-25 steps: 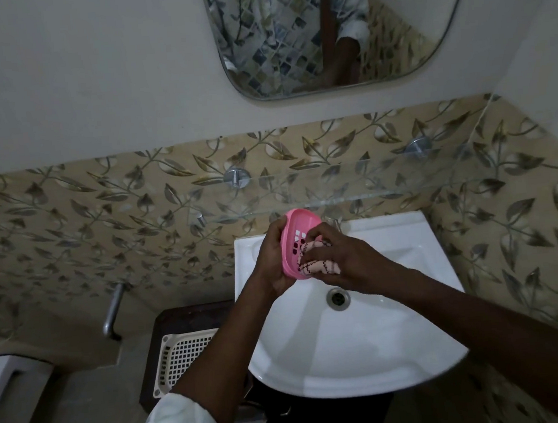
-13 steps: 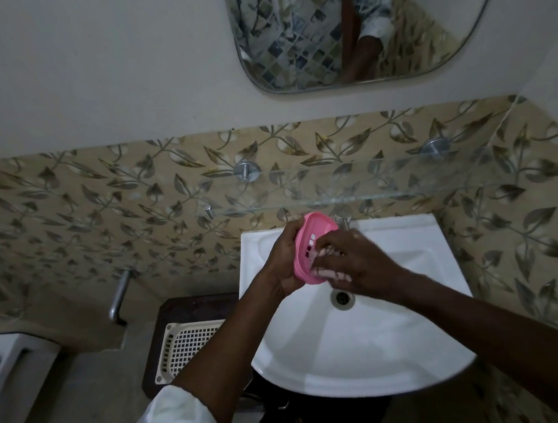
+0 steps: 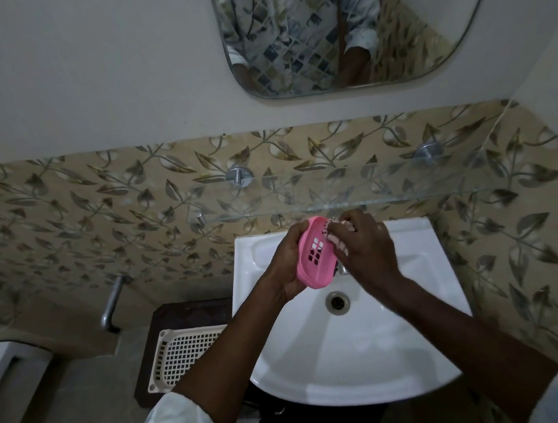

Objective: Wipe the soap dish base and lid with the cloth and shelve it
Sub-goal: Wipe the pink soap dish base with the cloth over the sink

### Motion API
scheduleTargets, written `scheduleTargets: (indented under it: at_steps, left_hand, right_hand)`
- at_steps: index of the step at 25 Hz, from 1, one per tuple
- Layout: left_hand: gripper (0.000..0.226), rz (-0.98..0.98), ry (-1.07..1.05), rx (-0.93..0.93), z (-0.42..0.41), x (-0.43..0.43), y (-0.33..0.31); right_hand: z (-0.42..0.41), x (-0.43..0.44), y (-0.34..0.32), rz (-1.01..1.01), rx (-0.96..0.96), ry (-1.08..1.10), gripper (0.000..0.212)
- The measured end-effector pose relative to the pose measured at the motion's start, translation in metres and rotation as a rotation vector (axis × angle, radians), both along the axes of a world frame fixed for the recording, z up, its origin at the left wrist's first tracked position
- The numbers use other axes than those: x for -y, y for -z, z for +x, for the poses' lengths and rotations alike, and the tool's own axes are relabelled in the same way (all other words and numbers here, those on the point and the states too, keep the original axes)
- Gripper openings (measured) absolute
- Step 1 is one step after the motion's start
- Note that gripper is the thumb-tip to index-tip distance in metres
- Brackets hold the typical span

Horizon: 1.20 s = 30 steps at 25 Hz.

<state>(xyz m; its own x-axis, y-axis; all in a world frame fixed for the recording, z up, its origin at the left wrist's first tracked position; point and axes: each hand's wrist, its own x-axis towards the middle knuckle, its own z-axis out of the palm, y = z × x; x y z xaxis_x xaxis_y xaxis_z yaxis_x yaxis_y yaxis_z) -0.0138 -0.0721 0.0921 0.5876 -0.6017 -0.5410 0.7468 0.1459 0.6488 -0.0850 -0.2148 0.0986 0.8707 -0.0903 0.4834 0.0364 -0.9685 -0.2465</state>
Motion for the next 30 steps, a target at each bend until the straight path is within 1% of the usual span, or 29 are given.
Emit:
scheduleTargets:
  at_steps: [1,2,3,4,5,7,8,9,10,11,12,13,15,16,17,18,19,20,21,22,23,25,26,27,28,29,30]
  left_hand:
    - [0.041,0.004,-0.017,0.018,-0.002,0.001,0.003]
    - [0.041,-0.002,-0.039,0.028,-0.004,0.0,0.008]
    - [0.041,-0.012,-0.065,0.024,-0.006,-0.003,0.013]
    - [0.043,-0.027,-0.096,0.009,-0.007,-0.006,0.017]
    - [0.046,-0.051,-0.129,-0.015,-0.005,-0.01,0.021]
    - [0.057,-0.116,-0.167,-0.058,0.001,-0.018,0.026]
    - [0.065,-0.13,-0.165,-0.068,0.004,-0.022,0.028]
    - [0.07,-0.126,-0.158,-0.069,0.006,-0.026,0.028]
    - [0.072,-0.117,-0.153,-0.066,0.007,-0.029,0.029]
    - [0.073,-0.11,-0.151,-0.065,0.007,-0.03,0.03]
    - [0.072,-0.107,-0.151,-0.067,0.007,-0.032,0.031]
    - [0.072,-0.108,-0.152,-0.07,0.007,-0.033,0.031]
    - [0.072,-0.105,-0.159,-0.075,0.007,-0.033,0.031]
    - [0.072,-0.1,-0.16,-0.076,0.008,-0.032,0.03]
    - [0.073,-0.098,-0.157,-0.076,0.008,-0.032,0.029]
    - [0.075,-0.104,-0.155,-0.077,0.008,-0.032,0.029]
    - [0.076,-0.119,-0.154,-0.08,0.008,-0.032,0.028]
    - [0.077,-0.139,-0.156,-0.085,0.008,-0.033,0.028]
    - [0.077,-0.159,-0.16,-0.092,0.008,-0.034,0.028]
    - [0.078,-0.177,-0.162,-0.099,0.007,-0.035,0.027]
    - [0.078,-0.191,-0.162,-0.106,0.007,-0.036,0.027]
    - [0.08,-0.21,-0.162,-0.113,0.005,-0.035,0.024]
    - [0.081,-0.215,-0.162,-0.117,0.004,-0.035,0.023]
    - [0.082,-0.217,-0.161,-0.119,0.004,-0.035,0.022]
    - [0.083,-0.216,-0.159,-0.12,0.004,-0.034,0.021]
    - [0.083,-0.214,-0.155,-0.121,0.004,-0.034,0.021]
    - [0.082,-0.208,-0.152,-0.124,0.003,-0.033,0.021]
  right_hand:
    - [-0.005,-0.009,0.0,0.027,-0.064,-0.01,0.023]
    - [-0.009,-0.013,-0.003,0.107,-0.189,-0.051,0.02]
    - [-0.011,-0.011,-0.009,0.251,-0.349,-0.109,0.016]
    - [-0.011,-0.004,-0.015,0.495,-0.487,-0.168,0.012]
    - [-0.012,0.004,-0.018,0.813,-0.57,-0.205,0.009]
    - [-0.013,0.02,-0.02,1.417,-0.56,-0.154,0.017]
    - [-0.014,0.029,-0.016,1.627,-0.536,-0.12,0.024]
    - [-0.015,0.035,-0.012,1.777,-0.531,-0.1,0.028]
    - [-0.017,0.038,-0.008,1.857,-0.546,-0.063,0.03]
    - [-0.018,0.039,-0.003,1.851,-0.566,0.006,0.03]
    - [-0.02,0.038,0.002,1.733,-0.587,0.101,0.028]
    - [-0.02,0.037,0.007,1.492,-0.609,0.181,0.024]
    - [-0.02,0.038,0.018,0.804,-0.636,0.269,0.016]
    - [-0.02,0.039,0.02,0.53,-0.613,0.269,0.018]
    - [-0.02,0.041,0.019,0.41,-0.575,0.249,0.026]
    - [-0.019,0.044,0.018,0.416,-0.539,0.218,0.038]
    - [-0.019,0.049,0.018,0.527,-0.497,0.197,0.051]
    - [-0.019,0.052,0.018,0.7,-0.443,0.222,0.062]
    - [-0.021,0.054,0.021,0.893,-0.396,0.29,0.069]
    - [-0.022,0.054,0.024,1.101,-0.364,0.369,0.07]
    - [-0.022,0.054,0.027,1.323,-0.351,0.413,0.065]
    - [-0.021,0.054,0.036,1.728,-0.399,0.368,0.045]
    - [-0.022,0.053,0.036,1.871,-0.409,0.323,0.039]
    - [-0.023,0.052,0.035,1.955,-0.413,0.29,0.038]
    - [-0.023,0.051,0.034,1.964,-0.414,0.272,0.042]
    - [-0.024,0.051,0.035,1.874,-0.409,0.285,0.045]
    - [-0.024,0.051,0.036,1.712,-0.405,0.311,0.049]
